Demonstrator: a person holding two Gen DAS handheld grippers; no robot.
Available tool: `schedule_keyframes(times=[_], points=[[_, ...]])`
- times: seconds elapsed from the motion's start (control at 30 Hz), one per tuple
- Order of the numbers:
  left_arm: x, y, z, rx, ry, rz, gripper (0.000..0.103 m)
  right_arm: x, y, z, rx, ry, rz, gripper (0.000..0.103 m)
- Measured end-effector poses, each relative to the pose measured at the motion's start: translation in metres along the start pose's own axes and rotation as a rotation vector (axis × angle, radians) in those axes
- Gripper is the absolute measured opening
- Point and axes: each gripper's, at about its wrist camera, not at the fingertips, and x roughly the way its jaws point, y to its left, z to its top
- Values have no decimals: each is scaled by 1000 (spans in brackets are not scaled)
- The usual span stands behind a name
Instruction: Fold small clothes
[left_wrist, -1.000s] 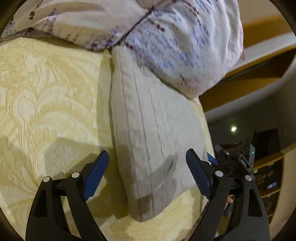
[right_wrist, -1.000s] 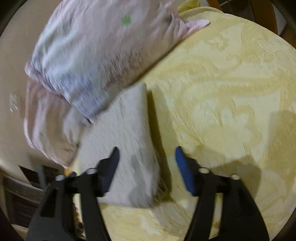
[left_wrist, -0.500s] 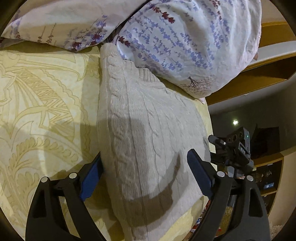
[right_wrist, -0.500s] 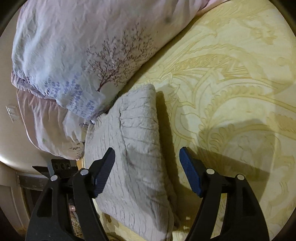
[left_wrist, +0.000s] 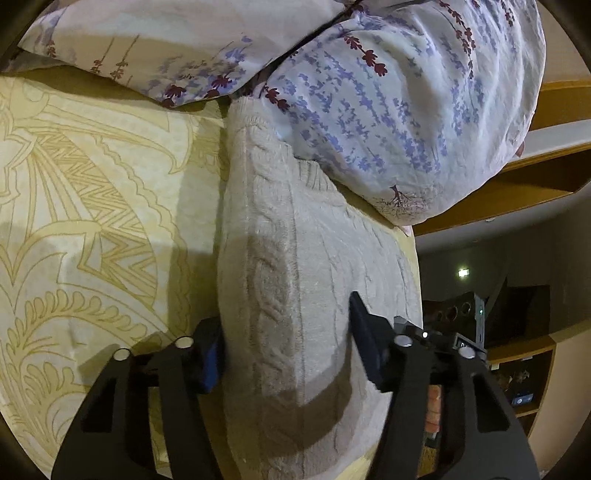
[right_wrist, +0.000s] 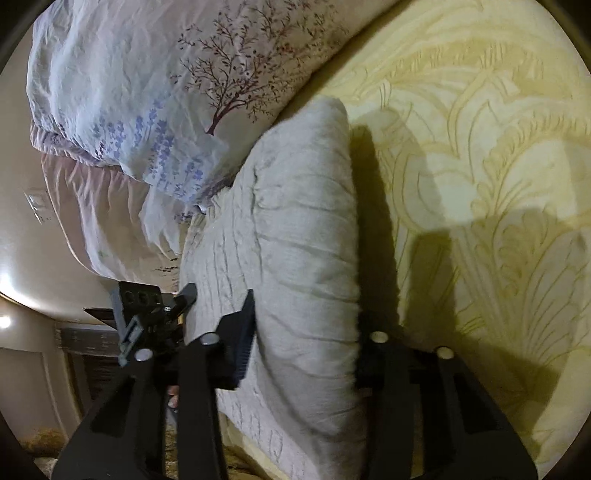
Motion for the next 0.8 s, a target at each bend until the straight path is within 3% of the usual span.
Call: schedule_keyframes(times=[0.13,0.47,0.7,0.8], points=[[-7,-1,2,-1,1,-32,43,-3,5,-5,24,-25,51,30],[-67,13,-4,-9,-25,-80,41,15,60,-21,-60,-15,118,28],[-129,48,-6,10,-66,3,41,67,103,-32,-211,31,57,28],[-139,64,-5,0,-78,39,41,87,117,-36,-261,33,23,27]])
